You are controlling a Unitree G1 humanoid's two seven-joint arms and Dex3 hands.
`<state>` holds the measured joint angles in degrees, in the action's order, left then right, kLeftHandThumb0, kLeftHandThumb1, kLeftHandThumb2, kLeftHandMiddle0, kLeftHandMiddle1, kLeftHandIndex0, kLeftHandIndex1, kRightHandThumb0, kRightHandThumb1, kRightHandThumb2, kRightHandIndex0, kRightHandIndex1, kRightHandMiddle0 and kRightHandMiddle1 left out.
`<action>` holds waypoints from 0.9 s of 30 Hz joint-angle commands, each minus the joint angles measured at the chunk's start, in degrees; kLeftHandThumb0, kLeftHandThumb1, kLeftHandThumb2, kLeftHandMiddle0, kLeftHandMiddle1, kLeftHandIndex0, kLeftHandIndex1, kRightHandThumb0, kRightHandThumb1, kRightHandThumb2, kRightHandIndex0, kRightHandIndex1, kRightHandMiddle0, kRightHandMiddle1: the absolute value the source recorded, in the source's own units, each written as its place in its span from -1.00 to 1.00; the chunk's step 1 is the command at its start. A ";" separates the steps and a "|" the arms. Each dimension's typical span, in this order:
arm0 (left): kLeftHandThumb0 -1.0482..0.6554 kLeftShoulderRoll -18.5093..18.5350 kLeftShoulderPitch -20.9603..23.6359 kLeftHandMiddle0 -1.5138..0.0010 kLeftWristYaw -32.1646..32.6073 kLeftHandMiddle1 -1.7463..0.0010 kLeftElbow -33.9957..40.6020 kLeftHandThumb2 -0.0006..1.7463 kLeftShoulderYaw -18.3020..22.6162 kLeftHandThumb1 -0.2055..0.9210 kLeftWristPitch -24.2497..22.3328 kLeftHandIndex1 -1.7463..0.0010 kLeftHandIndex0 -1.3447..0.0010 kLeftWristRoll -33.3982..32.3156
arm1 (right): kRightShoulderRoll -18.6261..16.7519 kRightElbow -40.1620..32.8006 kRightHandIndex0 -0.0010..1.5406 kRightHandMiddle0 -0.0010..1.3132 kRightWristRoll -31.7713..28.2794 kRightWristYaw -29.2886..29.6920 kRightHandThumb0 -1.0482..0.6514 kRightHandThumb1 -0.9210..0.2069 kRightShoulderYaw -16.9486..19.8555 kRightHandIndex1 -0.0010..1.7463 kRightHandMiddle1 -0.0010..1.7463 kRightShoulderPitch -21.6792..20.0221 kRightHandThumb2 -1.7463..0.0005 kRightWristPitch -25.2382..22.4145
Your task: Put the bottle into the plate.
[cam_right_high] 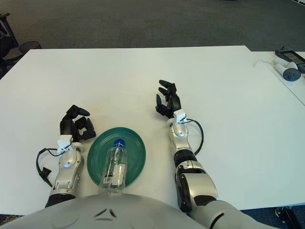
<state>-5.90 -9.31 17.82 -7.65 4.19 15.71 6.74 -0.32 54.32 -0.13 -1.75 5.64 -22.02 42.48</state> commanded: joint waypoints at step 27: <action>-0.50 0.06 -0.66 -0.81 0.44 -1.00 0.92 0.95 0.96 -0.62 -1.79 -1.00 -0.30 0.02 | 0.80 2.80 -0.89 -1.00 2.88 2.24 -0.36 -0.51 -3.76 -0.05 0.05 11.24 -0.06 -5.92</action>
<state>-5.92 -9.31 18.01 -6.96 4.48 15.44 6.97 0.37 53.97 1.52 0.35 2.63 -21.50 39.84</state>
